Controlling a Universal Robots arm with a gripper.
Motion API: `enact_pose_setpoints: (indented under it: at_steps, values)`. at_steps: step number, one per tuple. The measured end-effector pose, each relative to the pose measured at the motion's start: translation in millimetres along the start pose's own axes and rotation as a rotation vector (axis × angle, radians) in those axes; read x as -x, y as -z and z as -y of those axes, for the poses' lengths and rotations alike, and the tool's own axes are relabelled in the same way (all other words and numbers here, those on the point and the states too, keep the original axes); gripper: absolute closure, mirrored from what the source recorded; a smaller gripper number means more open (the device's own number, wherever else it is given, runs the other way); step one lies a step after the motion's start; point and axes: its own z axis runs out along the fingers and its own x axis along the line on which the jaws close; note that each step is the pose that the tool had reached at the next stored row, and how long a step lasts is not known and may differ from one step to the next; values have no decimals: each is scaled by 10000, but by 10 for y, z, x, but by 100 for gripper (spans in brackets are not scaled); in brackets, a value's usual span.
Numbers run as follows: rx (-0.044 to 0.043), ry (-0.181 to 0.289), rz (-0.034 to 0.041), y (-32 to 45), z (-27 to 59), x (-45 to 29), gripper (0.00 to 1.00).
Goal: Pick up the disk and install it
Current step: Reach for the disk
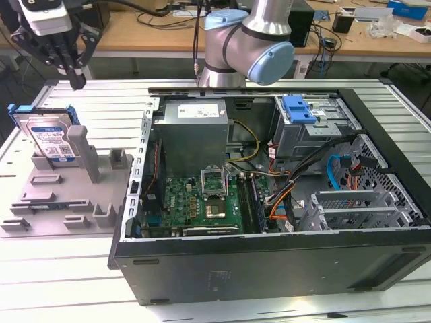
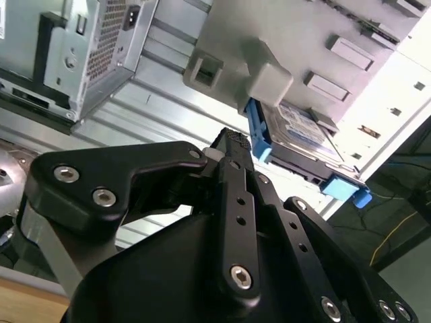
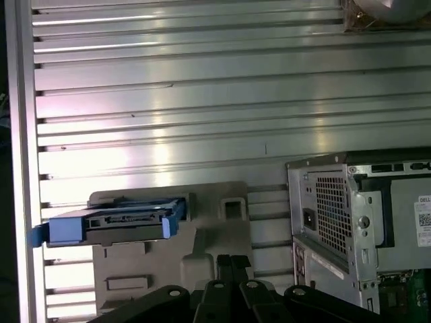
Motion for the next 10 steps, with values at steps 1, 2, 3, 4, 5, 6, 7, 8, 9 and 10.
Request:
enact_pose_setpoints:
  at_steps: [1, 2, 3, 4, 5, 6, 7, 8, 9, 10]
  values:
    - [0, 1, 0, 0, -10, -37, 89]
    - [0, 1, 0, 0, -16, -62, 89]
    - [0, 2, 0, 1, -26, -105, 89]
    - [0, 1, 0, 2, -34, -133, 89]
    - [0, -1, 0, 2, -45, -177, 89]
    - [0, 0, 0, 2, -53, -206, 89]
    - [0, 1, 0, 3, -62, -240, 89]
    - [1, 2, 0, 3, -69, -270, 89]
    - [0, 2, 0, 3, -77, -302, 89]
    - [0, 0, 0, 3, -85, -332, 89]
